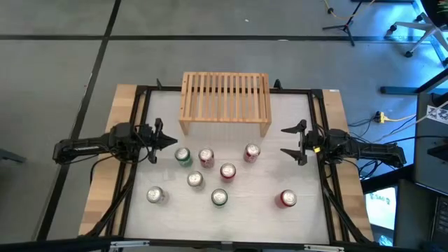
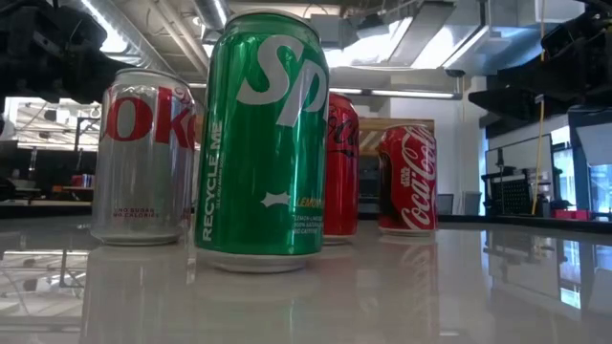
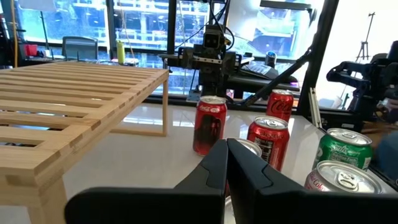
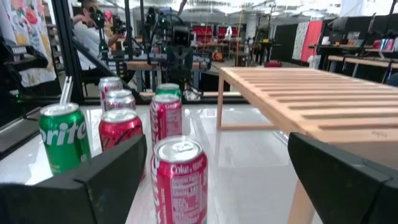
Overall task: Place canned beverage on shelf
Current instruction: Put the right/white red soda can on the shelf
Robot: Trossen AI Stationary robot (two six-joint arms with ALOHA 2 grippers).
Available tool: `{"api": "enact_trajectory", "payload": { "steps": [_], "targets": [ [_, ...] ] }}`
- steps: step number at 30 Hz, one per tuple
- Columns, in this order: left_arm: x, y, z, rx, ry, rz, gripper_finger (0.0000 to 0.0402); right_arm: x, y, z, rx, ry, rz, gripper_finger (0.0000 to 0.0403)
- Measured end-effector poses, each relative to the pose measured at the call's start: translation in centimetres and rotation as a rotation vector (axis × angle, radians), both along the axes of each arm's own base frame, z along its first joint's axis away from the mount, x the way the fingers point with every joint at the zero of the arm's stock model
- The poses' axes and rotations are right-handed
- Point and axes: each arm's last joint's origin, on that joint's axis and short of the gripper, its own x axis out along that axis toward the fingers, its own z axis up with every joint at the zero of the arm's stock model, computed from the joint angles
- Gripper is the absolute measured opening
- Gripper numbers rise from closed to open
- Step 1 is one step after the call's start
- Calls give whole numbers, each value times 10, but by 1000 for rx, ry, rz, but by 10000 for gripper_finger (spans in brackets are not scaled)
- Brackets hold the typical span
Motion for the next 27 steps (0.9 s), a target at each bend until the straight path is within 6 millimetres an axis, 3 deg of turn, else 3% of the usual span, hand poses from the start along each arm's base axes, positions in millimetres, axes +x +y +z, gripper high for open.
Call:
{"api": "enact_trajectory", "payload": {
  "steps": [15,21,27],
  "targets": [
    [0,3,0,-1,-4,116,0,-2,5,16,-26,-169,163,386],
    [0,4,0,-2,-4,130,0,-2,6,16,132,-163,220,386],
    [0,4,0,-3,-4,130,0,-4,11,17,191,-144,405,386]
  ]
}}
